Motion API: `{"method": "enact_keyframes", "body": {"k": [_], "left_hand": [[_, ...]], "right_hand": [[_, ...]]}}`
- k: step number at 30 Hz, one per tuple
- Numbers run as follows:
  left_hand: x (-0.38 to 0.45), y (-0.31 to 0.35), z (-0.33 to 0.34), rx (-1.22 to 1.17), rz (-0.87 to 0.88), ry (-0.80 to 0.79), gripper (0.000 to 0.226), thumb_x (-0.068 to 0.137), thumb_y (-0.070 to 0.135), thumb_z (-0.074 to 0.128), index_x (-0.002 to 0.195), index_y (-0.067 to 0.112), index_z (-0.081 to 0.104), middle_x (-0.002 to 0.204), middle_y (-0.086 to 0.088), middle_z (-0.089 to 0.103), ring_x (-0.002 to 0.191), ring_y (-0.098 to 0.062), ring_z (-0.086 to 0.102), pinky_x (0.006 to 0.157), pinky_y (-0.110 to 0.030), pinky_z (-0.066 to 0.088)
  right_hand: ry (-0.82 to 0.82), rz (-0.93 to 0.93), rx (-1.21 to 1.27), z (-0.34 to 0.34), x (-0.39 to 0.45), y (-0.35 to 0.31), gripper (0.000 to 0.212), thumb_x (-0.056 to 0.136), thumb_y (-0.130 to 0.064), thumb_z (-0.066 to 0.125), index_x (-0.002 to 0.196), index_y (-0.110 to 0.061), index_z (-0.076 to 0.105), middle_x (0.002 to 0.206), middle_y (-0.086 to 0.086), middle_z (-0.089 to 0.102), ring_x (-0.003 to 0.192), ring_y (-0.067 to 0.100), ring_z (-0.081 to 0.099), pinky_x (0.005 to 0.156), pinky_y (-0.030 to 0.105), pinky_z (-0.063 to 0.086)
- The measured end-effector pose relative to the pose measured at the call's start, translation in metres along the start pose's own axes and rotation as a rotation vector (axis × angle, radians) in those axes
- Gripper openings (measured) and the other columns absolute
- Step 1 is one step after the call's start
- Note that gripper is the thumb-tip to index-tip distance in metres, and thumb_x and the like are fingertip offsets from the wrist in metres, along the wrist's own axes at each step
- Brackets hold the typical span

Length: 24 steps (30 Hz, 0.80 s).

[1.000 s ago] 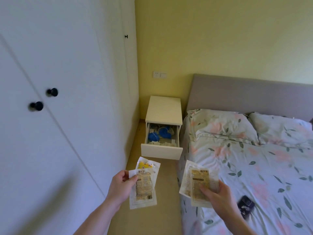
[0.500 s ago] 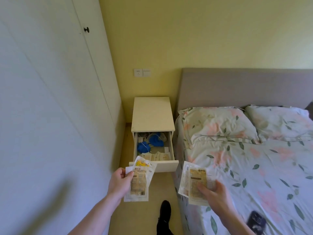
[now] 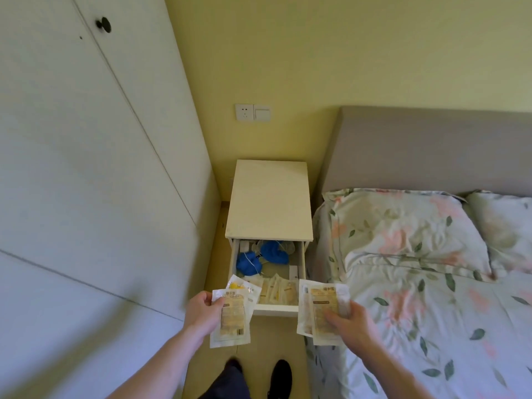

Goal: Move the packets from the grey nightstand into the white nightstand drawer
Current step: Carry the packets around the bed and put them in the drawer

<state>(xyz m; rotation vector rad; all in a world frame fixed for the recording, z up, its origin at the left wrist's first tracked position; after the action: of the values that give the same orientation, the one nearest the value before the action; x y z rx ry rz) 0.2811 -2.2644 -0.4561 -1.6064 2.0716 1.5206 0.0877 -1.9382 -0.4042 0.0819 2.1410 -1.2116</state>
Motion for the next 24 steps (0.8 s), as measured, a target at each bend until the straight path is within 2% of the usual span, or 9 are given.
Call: {"method": "enact_keyframes", "body": {"k": [5,8,10,13,15,18,20,22,24], "left_hand": [[0.061,0.011,0.018,0.044,-0.072,-0.044,0.010,0.101,0.027,0.062,0.105,0.018,0.062,0.103,-0.001,0.069,0.091,-0.017,0.067,0.063,-0.026,0.051],[0.104,0.016,0.030,0.103,-0.087,-0.089,0.010,0.100,0.029,0.063,0.105,0.020,0.061,0.102,0.001,0.069,0.091,-0.017,0.067,0.071,-0.028,0.055],[0.135,0.019,0.039,0.159,-0.089,-0.111,0.010,0.100,0.030,0.062,0.103,0.021,0.061,0.101,0.002,0.068,0.091,-0.015,0.066,0.069,-0.026,0.053],[0.187,0.017,0.056,0.226,-0.095,-0.136,0.008,0.101,0.027,0.060,0.099,0.020,0.059,0.099,0.001,0.067,0.087,-0.015,0.064,0.061,-0.022,0.047],[0.219,0.008,0.068,0.263,-0.113,-0.137,0.008,0.101,0.025,0.059,0.095,0.020,0.059,0.095,0.000,0.067,0.085,-0.016,0.065,0.064,-0.025,0.050],[0.261,-0.011,0.092,0.318,-0.126,-0.160,0.008,0.101,0.024,0.058,0.094,0.020,0.058,0.093,0.001,0.067,0.080,-0.015,0.065,0.063,-0.026,0.051],[0.287,-0.023,0.112,0.339,-0.121,-0.169,0.006,0.102,0.025,0.058,0.097,0.021,0.058,0.097,0.001,0.067,0.082,-0.015,0.063,0.063,-0.025,0.048],[0.311,-0.037,0.135,0.369,-0.108,-0.182,0.005,0.102,0.027,0.057,0.104,0.023,0.059,0.102,0.003,0.067,0.090,-0.016,0.063,0.070,-0.026,0.050],[0.333,-0.048,0.155,0.405,-0.083,-0.197,0.005,0.103,0.028,0.055,0.107,0.024,0.058,0.105,0.003,0.067,0.094,-0.018,0.063,0.076,-0.029,0.052]], "right_hand": [[-0.006,0.101,-0.051,0.015,0.046,-0.005,0.015,0.088,-0.017,0.080,0.102,-0.019,0.074,0.087,-0.005,0.080,0.076,0.012,0.077,0.065,0.029,0.061],[0.020,0.160,-0.058,0.023,0.067,-0.007,0.019,0.088,-0.015,0.079,0.106,-0.018,0.074,0.086,-0.006,0.079,0.073,0.007,0.075,0.057,0.018,0.055],[0.033,0.194,-0.062,0.030,0.086,-0.003,0.021,0.087,-0.016,0.080,0.108,-0.017,0.074,0.089,-0.007,0.079,0.075,0.006,0.075,0.055,0.015,0.053],[0.049,0.230,-0.094,0.044,0.122,0.007,0.033,0.084,-0.022,0.083,0.116,-0.018,0.075,0.102,-0.004,0.078,0.088,0.010,0.075,0.064,0.018,0.057],[0.040,0.239,-0.134,0.058,0.146,0.014,0.026,0.083,-0.028,0.083,0.108,-0.028,0.076,0.119,0.000,0.073,0.098,0.015,0.073,0.076,0.025,0.060],[0.022,0.273,-0.157,0.081,0.186,0.027,0.020,0.085,-0.029,0.081,0.104,-0.029,0.076,0.116,-0.001,0.074,0.096,0.014,0.073,0.083,0.033,0.062],[0.019,0.290,-0.174,0.097,0.215,0.035,0.019,0.088,-0.025,0.079,0.106,-0.027,0.074,0.104,-0.005,0.077,0.088,0.010,0.073,0.073,0.027,0.062],[0.029,0.296,-0.182,0.108,0.244,0.044,0.017,0.090,-0.021,0.077,0.106,-0.023,0.074,0.092,-0.011,0.075,0.082,0.005,0.070,0.058,0.011,0.052],[0.035,0.307,-0.201,0.118,0.271,0.051,0.007,0.094,-0.019,0.072,0.100,-0.020,0.070,0.085,-0.013,0.069,0.075,-0.002,0.061,0.049,0.002,0.041]]}}
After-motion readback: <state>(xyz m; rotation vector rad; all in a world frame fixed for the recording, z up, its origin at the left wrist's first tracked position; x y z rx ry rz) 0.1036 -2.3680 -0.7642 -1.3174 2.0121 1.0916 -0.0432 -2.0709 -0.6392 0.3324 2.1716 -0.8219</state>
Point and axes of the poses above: each hand's wrist, its own x-axis towards the middle knuckle, its own z-axis out of the palm, y = z × x, the point moved 9 cm from there along x, towards the middle knuckle
